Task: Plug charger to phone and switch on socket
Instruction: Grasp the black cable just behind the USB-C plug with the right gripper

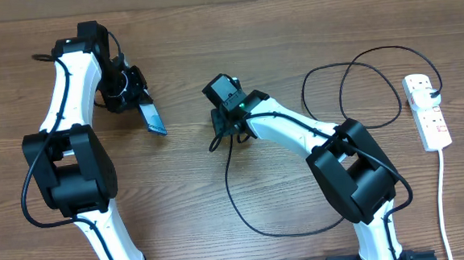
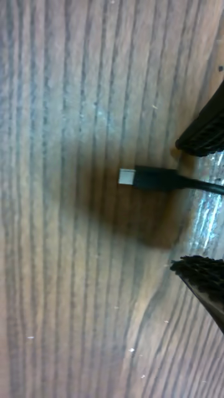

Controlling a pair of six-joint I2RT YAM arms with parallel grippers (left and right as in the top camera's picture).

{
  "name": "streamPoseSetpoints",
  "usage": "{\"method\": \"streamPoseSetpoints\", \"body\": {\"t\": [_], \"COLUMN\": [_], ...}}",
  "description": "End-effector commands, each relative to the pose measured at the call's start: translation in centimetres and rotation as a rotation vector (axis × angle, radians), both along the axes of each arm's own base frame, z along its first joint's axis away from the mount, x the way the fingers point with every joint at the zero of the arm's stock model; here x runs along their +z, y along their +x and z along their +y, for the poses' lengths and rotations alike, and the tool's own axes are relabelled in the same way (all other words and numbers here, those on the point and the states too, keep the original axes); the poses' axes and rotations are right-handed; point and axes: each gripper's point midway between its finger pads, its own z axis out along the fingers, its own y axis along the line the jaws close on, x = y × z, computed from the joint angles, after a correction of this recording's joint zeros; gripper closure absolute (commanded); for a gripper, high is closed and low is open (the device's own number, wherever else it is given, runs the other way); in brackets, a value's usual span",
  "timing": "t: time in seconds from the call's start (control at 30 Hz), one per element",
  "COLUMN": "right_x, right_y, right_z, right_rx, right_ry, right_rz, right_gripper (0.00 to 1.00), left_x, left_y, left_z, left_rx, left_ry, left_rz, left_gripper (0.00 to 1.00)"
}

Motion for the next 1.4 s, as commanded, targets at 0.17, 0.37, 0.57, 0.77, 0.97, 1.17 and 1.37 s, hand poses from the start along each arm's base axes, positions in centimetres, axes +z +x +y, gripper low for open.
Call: {"method": "streamPoseSetpoints", "body": {"t": [0.17,0.37,0.57,0.77,0.97,1.17,1.37], "right_x": [0.2,0.6,-0.9,-1.4,-2.0,-2.5,-2.5], "right_y": [0.5,1.7,1.0,0.4,0.2,-0.6,-0.8], "right_z": [-0.6,-0.8,-1.1,-1.0,-1.7,-1.3,-0.8], "right_rx": [-0.02,-0.041,-0.038,-0.037,-0.084,-0.068,-0.058], "right_ry": [-0.041,-0.038,-0.06,-0.052,-0.043,0.028,0.053], "right_rz": [-0.037,-0.088,-0.039,-0.005,0.021,0.09,0.105], "right_gripper": [0.52,0.52,0.58,0.72,0.77,0.82,0.96], "left_x": [1.4,1.4,1.4,1.4,1.4,1.6,3.3], "left_y": [0.2,0.1,0.0,0.0,-0.1,0.1,0.9], "left_z": [-0.3,-0.3,-0.4,-0.3,-0.4,-0.7,-4.1], "left_rx": [-0.006,-0.006,-0.007,-0.006,-0.007,-0.009,-0.08], "left_ry": [-0.006,-0.006,-0.006,-0.006,-0.007,-0.031,-0.24], "left_rz": [-0.035,-0.034,-0.031,-0.03,-0.024,-0.036,-0.111], "left_gripper": [0.96,0.96,0.96,0.96,0.96,0.96,0.96]}}
